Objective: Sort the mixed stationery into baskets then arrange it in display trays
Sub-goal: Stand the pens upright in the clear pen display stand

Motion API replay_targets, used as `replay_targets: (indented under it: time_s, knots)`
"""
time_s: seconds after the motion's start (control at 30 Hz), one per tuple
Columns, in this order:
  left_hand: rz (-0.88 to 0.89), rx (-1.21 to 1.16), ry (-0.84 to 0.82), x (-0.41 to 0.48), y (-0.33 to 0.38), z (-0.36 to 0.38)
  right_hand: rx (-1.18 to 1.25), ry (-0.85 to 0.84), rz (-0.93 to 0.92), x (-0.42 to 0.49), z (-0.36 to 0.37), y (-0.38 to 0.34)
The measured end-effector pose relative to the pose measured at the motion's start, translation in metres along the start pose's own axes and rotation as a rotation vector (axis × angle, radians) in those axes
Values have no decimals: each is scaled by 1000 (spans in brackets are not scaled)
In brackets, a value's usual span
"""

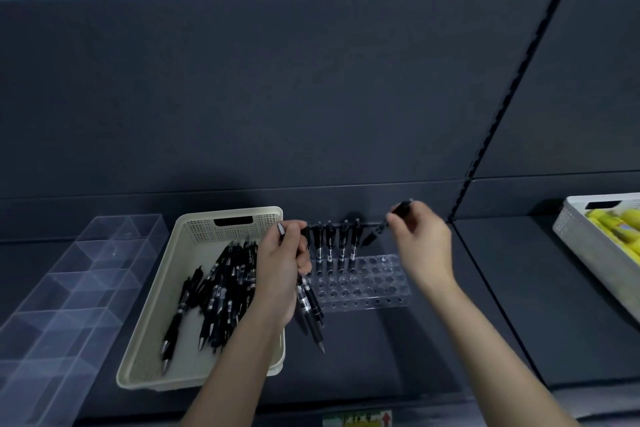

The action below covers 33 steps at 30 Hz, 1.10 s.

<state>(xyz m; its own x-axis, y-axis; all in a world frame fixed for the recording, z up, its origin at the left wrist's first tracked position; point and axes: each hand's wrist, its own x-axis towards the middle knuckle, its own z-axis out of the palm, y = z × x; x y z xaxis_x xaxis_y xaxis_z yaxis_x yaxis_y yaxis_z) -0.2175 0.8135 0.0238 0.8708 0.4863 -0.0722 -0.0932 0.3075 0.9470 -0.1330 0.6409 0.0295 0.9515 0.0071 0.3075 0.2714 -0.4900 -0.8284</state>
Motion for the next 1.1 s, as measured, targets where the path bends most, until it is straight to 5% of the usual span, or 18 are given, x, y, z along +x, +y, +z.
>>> replay_targets:
  time_s: [0.37,0.63,0.77,0.97,1.1]
  knots:
    - [20,-18,39,-4,-1,-1,-289,-327,-100,-9,20,11]
    - [52,-100,125,-2,0,3,-336,-379,-74,-6,20,10]
    - [104,-200,219,0,3,6,-189,-249,-8,-22,5,8]
    - [132,-217,216,1,2,23,347,-911,409,-49,3,-14]
    - [91,-183,155,1,-1,29,475,-902,458,-55,5,-18]
